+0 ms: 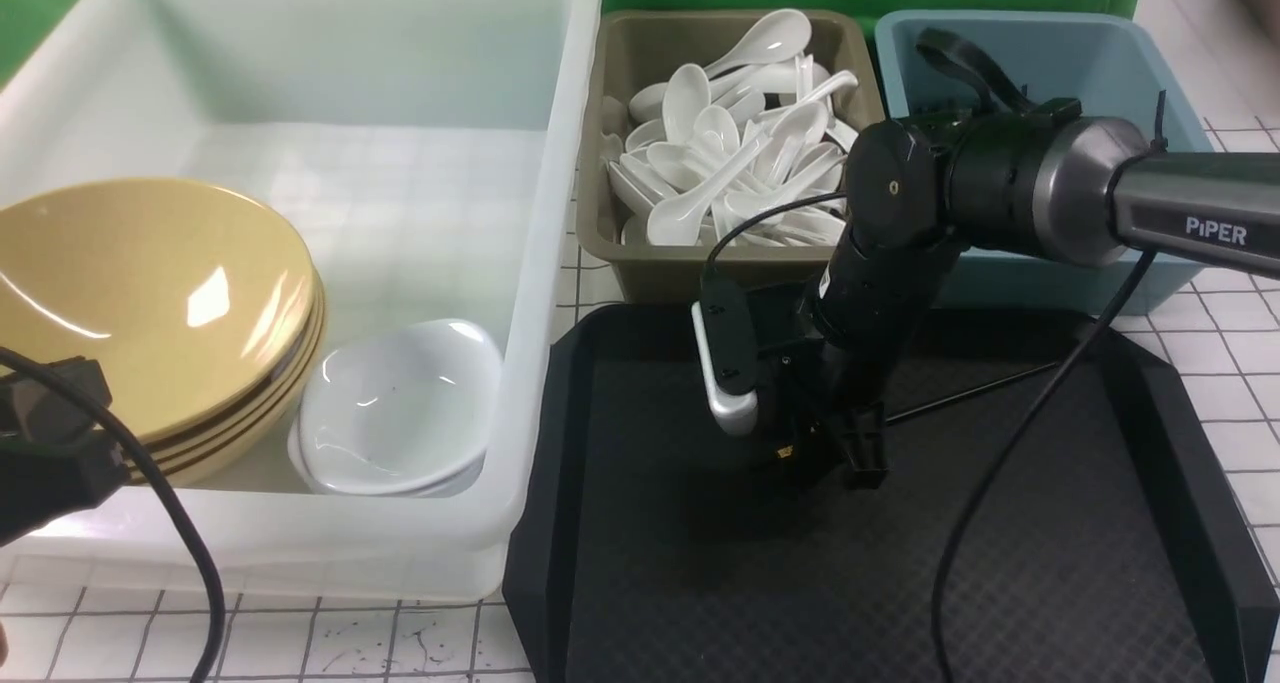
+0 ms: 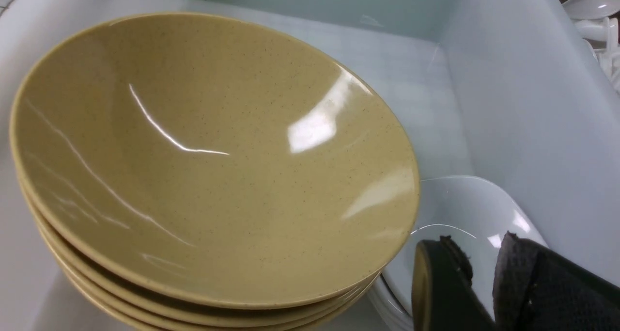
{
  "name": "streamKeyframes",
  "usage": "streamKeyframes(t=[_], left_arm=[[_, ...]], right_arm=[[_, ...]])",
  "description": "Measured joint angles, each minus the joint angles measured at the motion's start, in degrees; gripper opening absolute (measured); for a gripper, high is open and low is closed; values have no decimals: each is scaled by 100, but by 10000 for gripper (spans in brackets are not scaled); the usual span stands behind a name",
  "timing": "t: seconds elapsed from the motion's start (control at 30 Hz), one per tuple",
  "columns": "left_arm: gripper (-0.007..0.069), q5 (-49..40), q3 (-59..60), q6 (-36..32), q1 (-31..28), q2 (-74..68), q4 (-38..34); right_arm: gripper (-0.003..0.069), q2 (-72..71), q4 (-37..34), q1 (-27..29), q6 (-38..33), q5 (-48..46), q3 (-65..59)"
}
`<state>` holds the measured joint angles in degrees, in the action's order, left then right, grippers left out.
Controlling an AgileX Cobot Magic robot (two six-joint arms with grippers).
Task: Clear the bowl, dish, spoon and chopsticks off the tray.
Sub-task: Use the right arm to grab a chopstick, then use the right arm to put a chopstick into the small storage box on the right
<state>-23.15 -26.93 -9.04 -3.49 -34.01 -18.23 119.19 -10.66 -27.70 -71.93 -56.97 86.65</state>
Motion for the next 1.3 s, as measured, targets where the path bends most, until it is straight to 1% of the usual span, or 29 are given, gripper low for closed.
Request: streamKeyframes(t=[0.1,0.13,0.17,0.27,0.37,0.43,0.5,0.6,0.63,0.7,0.83,0.93,0.97,1.03,1.1,1.13,1.17,1.23,1.3], left_arm=[[131,0,0,0,0,0,-4],[131,6,0,0,0,0,-4],[131,6,0,0,0,0,-4],[131,6,0,-17,0,0,-6],[131,6,0,-29,0,0,-6],[131,6,0,-29,0,0,-6],[131,6,0,-29,0,0,-6],[131,6,0,-29,0,0,-6],[131,6,0,-29,0,0,-6],[131,6,0,-29,0,0,-6],[131,6,0,-33,0,0,-6],[131,6,0,-33,0,0,-6],[131,6,0,-33,0,0,-6],[131,6,0,-33,0,0,-6],[131,1,10,-33,0,0,-6],[131,1,10,-33,0,0,-6],[131,1,13,-33,0,0,-6],[131,1,24,-33,0,0,-6],[131,1,37,-33,0,0,-6]], right_arm=[[124,-6,-71,-25,-50,-168,18],[94,-25,-160,-34,-26,-228,25],[82,-50,-284,-47,-24,-308,39],[83,-138,-698,-111,-11,-619,207],[83,-577,-972,-146,35,-934,863],[83,-944,-1012,-71,115,-939,1435],[83,-1211,-1074,114,141,-726,1988],[83,-1368,-1271,629,247,-66,2787],[83,-1368,-1285,718,268,-23,2880],[83,-1241,-1394,1289,565,334,3243],[83,-659,-1458,2059,1213,595,3324],[83,-101,-1483,2391,1836,985,3115],[84,63,-1477,2443,2097,1193,2972],[104,286,-1460,2484,2402,1531,2679],[148,374,-1439,2485,2534,1689,2462],[155,374,-1439,2485,2534,1698,2449],[206,359,-1433,2485,2582,1683,2397],[279,132,-1378,2485,2585,1462,2397],[306,-324,-1087,2485,2527,947,2418]])
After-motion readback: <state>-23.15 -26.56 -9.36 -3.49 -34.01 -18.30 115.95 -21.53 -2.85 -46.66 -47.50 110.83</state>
